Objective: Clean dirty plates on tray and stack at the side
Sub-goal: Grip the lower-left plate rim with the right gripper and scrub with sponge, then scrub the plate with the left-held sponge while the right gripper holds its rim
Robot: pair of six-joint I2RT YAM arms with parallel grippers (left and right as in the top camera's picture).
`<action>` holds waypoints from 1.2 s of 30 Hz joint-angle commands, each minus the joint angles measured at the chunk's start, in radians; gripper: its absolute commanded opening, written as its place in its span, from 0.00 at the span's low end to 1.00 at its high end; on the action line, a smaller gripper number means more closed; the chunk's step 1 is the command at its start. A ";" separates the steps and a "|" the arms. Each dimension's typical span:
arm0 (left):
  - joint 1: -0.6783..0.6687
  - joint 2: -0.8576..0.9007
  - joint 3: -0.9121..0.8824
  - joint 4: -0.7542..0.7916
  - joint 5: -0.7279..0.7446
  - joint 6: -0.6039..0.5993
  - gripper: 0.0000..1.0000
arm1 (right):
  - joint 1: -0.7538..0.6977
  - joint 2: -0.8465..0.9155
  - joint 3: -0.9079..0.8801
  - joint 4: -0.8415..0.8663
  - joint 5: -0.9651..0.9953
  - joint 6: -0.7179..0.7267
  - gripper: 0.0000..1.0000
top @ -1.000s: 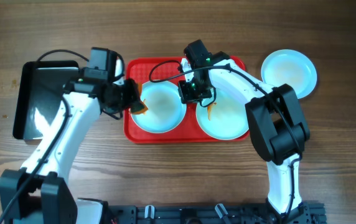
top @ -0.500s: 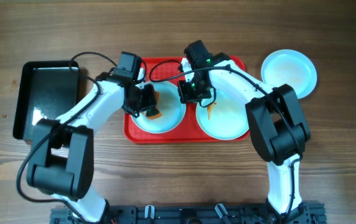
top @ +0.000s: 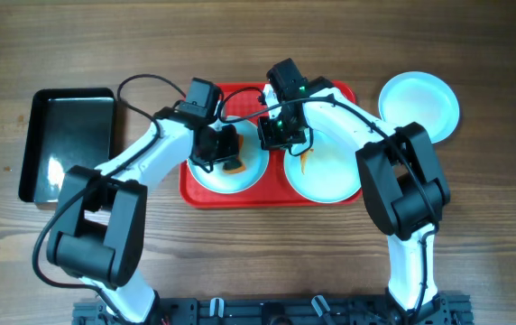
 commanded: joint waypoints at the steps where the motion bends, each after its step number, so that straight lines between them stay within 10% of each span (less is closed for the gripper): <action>1: -0.049 0.031 -0.006 0.041 0.019 0.011 0.04 | -0.001 0.022 -0.031 -0.003 0.066 0.015 0.04; 6: -0.042 0.085 -0.006 0.057 -0.016 -0.018 0.04 | -0.001 0.022 -0.031 -0.005 0.066 0.014 0.04; 19: -0.066 0.065 0.014 -0.105 -0.979 0.094 0.04 | -0.002 0.023 -0.031 -0.006 0.066 0.012 0.04; 24: -0.086 -0.056 0.061 -0.107 -0.831 0.038 0.04 | -0.001 0.023 -0.031 -0.006 0.066 0.012 0.04; 30: -0.036 -0.108 0.061 0.013 -0.064 -0.023 0.04 | -0.002 0.024 -0.031 -0.005 0.066 0.013 0.04; 36: -0.040 0.028 0.051 -0.017 -0.045 -0.022 0.04 | -0.002 0.024 -0.031 -0.005 0.066 0.013 0.04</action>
